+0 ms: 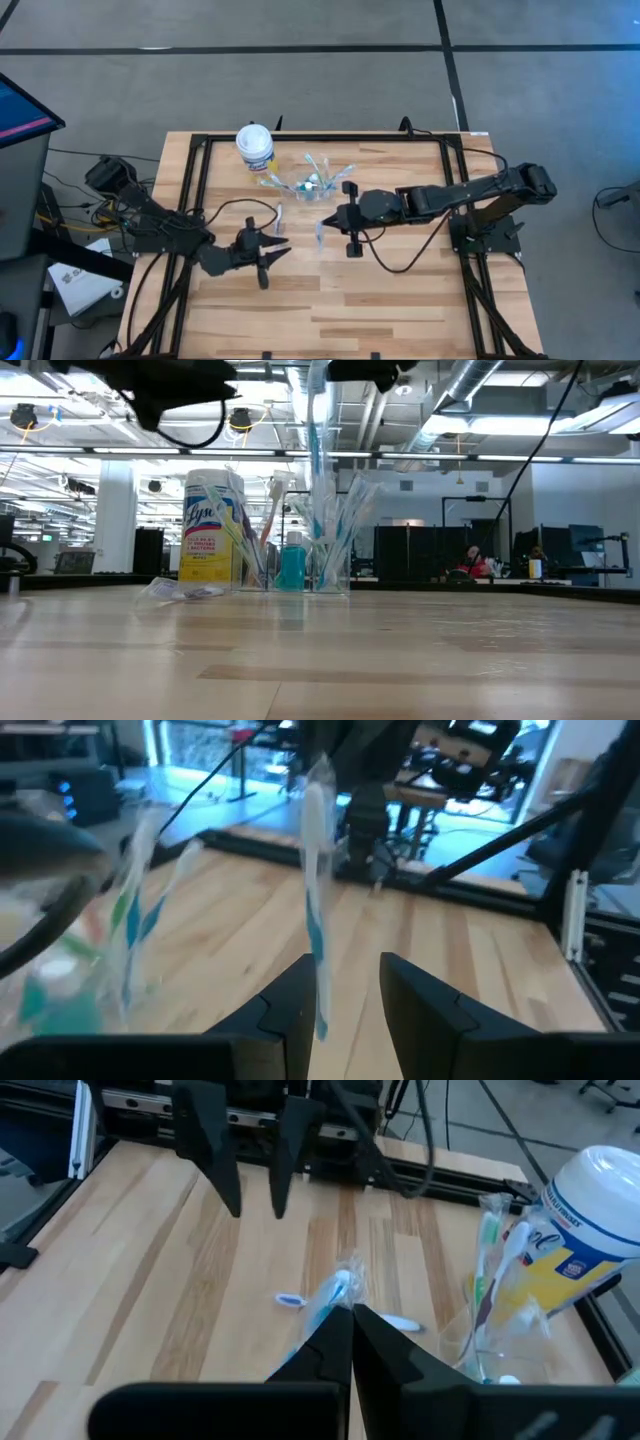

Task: Pick & Place toothbrushing station
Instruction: Put the blue toothbrush into the transparent organizer

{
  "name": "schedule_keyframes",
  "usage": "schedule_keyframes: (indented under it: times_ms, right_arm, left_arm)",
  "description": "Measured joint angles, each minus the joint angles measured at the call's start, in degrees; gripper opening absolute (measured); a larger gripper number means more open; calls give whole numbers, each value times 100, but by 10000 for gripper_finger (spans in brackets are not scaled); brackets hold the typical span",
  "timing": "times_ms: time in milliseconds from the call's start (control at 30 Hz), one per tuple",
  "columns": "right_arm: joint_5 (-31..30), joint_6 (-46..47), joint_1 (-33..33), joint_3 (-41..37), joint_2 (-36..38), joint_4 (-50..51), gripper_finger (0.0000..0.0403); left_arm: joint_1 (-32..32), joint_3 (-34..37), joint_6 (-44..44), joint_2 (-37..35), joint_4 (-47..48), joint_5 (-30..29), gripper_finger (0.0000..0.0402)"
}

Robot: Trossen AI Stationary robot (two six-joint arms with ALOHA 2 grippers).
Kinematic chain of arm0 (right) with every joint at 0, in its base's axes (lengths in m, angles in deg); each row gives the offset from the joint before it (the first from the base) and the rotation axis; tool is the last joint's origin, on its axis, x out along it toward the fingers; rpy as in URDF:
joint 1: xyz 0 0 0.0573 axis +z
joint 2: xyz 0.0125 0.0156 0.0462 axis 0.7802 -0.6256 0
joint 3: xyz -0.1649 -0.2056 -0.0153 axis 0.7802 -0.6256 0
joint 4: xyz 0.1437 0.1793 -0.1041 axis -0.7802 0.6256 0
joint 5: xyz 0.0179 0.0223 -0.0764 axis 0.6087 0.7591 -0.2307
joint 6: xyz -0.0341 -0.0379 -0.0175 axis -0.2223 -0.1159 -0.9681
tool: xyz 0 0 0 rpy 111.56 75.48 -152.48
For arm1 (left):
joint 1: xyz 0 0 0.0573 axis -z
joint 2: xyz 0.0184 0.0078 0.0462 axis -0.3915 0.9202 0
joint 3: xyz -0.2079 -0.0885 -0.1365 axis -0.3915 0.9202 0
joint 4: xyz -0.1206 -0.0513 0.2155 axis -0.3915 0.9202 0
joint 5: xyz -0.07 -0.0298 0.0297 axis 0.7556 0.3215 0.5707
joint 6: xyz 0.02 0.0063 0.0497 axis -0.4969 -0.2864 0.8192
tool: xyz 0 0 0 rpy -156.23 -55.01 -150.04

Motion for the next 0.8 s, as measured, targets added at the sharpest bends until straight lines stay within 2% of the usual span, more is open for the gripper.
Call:
schedule_keyframes:
  times_ms: [200,467,800]
  right_arm:
    - [0,-56,2,0,0,-118,0]
    - [2,-212,0,0,0,-331,0]
    - [2,-252,0,0,0,-462,0]
  left_arm:
    - [-690,0,499,0,-627,1360,108]
    - [-1555,0,540,0,-855,2887,108]
    - [-1980,0,733,0,-1003,3310,108]
